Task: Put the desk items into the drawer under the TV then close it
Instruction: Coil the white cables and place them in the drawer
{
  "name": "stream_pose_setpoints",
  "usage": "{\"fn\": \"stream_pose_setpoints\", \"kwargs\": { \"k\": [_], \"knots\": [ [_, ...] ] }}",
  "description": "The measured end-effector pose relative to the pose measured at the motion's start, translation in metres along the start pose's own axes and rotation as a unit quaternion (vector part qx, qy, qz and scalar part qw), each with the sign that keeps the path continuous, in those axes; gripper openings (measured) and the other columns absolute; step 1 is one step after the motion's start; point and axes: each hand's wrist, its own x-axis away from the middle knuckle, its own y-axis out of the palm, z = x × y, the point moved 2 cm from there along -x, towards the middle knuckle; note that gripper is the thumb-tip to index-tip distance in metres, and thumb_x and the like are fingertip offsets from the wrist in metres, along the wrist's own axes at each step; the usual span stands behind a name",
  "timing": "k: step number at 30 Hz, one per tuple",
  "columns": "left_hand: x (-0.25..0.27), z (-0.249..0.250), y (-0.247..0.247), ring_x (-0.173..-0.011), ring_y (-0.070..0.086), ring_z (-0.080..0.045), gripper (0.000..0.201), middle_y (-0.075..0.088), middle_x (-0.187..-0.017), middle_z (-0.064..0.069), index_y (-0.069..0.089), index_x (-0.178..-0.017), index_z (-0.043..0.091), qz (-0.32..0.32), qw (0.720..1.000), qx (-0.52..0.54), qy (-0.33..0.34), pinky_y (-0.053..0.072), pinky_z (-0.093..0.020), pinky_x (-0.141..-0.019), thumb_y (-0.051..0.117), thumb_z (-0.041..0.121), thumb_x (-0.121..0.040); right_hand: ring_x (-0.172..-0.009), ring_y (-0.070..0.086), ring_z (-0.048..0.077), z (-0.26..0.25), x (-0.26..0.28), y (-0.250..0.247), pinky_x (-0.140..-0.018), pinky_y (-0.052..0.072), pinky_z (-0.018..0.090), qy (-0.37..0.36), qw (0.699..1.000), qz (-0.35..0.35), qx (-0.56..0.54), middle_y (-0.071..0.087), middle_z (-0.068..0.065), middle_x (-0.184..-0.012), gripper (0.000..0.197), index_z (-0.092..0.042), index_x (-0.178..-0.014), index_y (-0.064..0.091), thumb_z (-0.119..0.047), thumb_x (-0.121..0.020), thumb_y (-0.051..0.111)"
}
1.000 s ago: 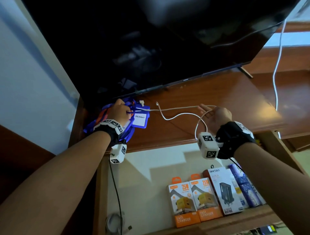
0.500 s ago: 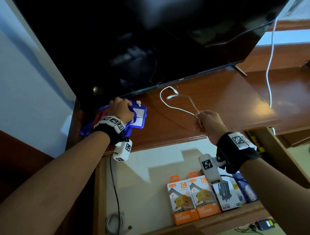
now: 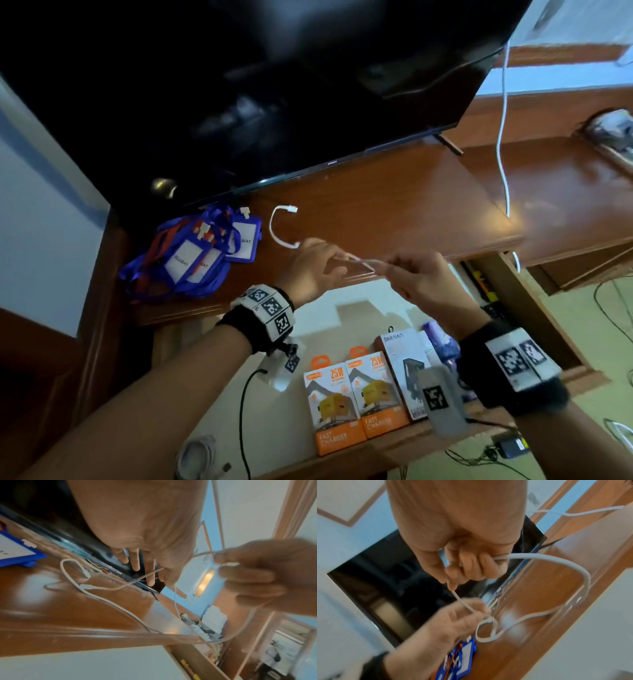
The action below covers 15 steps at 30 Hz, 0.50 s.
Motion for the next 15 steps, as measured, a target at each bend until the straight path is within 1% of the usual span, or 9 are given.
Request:
{"fn": "stream_pose_setpoints", "kwargs": {
  "k": [3,4,6,8,10,11,12,13,15],
  "knots": [
    [0.003,-0.028,0.014,-0.102,0.057,-0.022,0.019,0.068,-0.098,-0.005,0.07,-0.096,0.023,0.032,0.995,-0.028,-0.09,0.046,-0.034,-0.087,0.055,0.034,-0.092,-0.044,0.026,0.012,0.002,0.014,-0.034,-0.042,0.018,0.022,0.024,0.993,0.08,-0.084,0.036,-0.002,-0.045,0.022,-0.007,-0.067,0.057,-0.006,-0.088,0.059],
    [0.006,-0.035,0.02,-0.097,0.06,-0.024,0.018,0.069,-0.094,-0.007,0.07,-0.091,0.021,0.036,0.993,-0.017,-0.107,0.047,-0.034,-0.083,0.054,0.031,-0.093,-0.043,0.025,0.012,0.005,0.018,-0.043,-0.043,0.017,0.023,0.037,0.989,0.098,-0.107,0.036,-0.001,-0.045,0.023,-0.009,-0.066,0.055,-0.005,-0.088,0.057],
    [0.015,-0.042,0.031,-0.086,0.063,-0.022,0.021,0.07,-0.087,-0.008,0.068,-0.084,0.015,0.04,0.989,0.044,-0.135,0.047,-0.029,-0.076,0.051,0.021,-0.095,-0.041,0.025,0.011,0.015,0.018,-0.053,-0.044,0.016,0.022,0.061,0.982,0.122,-0.134,0.036,0.0,-0.045,0.019,-0.006,-0.07,0.054,-0.001,-0.088,0.053],
    [0.022,-0.04,0.038,-0.07,0.062,-0.015,0.026,0.067,-0.073,-0.004,0.064,-0.078,0.013,0.053,0.976,0.12,-0.172,0.046,-0.028,-0.068,0.046,0.016,-0.098,-0.041,0.026,0.012,0.025,0.014,-0.058,-0.045,0.017,0.021,0.08,0.977,0.135,-0.143,0.037,0.001,-0.044,0.011,-0.001,-0.076,0.055,0.001,-0.087,0.053],
    [0.025,-0.031,0.041,-0.054,0.053,-0.012,0.031,0.055,-0.058,0.002,0.06,-0.073,0.016,0.085,0.958,0.193,-0.195,0.042,-0.029,-0.059,0.044,0.018,-0.099,-0.041,0.028,0.015,0.037,0.01,-0.057,-0.043,0.02,0.022,0.094,0.976,0.132,-0.147,0.04,0.003,-0.044,0.01,-0.001,-0.076,0.055,0.001,-0.086,0.054],
    [0.026,-0.024,0.04,-0.048,0.047,-0.011,0.032,0.048,-0.053,0.004,0.06,-0.073,0.018,0.107,0.942,0.244,-0.205,0.038,-0.028,-0.053,0.043,0.02,-0.1,-0.041,0.029,0.016,0.042,0.01,-0.056,-0.043,0.023,0.022,0.097,0.977,0.125,-0.144,0.041,0.004,-0.044,0.012,-0.002,-0.074,0.055,0.0,-0.086,0.056],
    [0.027,-0.015,0.038,-0.042,0.039,-0.008,0.032,0.041,-0.051,0.006,0.059,-0.075,0.018,0.126,0.918,0.305,-0.219,0.032,-0.025,-0.047,0.041,0.022,-0.101,-0.041,0.031,0.017,0.045,0.01,-0.054,-0.042,0.025,0.022,0.097,0.978,0.116,-0.142,0.042,0.005,-0.044,0.015,-0.004,-0.072,0.054,-0.002,-0.086,0.058],
    [0.028,-0.003,0.034,-0.038,0.032,-0.004,0.032,0.036,-0.051,0.007,0.058,-0.078,0.016,0.138,0.887,0.372,-0.237,0.027,-0.021,-0.042,0.039,0.024,-0.102,-0.039,0.032,0.017,0.047,0.01,-0.052,-0.041,0.027,0.022,0.095,0.98,0.106,-0.142,0.043,0.005,-0.043,0.016,-0.004,-0.071,0.053,-0.002,-0.085,0.06],
    [0.032,0.018,0.021,-0.037,0.022,-0.001,0.031,0.029,-0.05,0.009,0.055,-0.083,0.013,0.149,0.805,0.502,-0.278,0.018,-0.016,-0.038,0.038,0.031,-0.102,-0.037,0.033,0.015,0.05,0.011,-0.047,-0.039,0.03,0.021,0.095,0.981,0.085,-0.143,0.043,0.006,-0.044,0.015,-0.003,-0.072,0.054,-0.002,-0.084,0.063]
  ]
}}
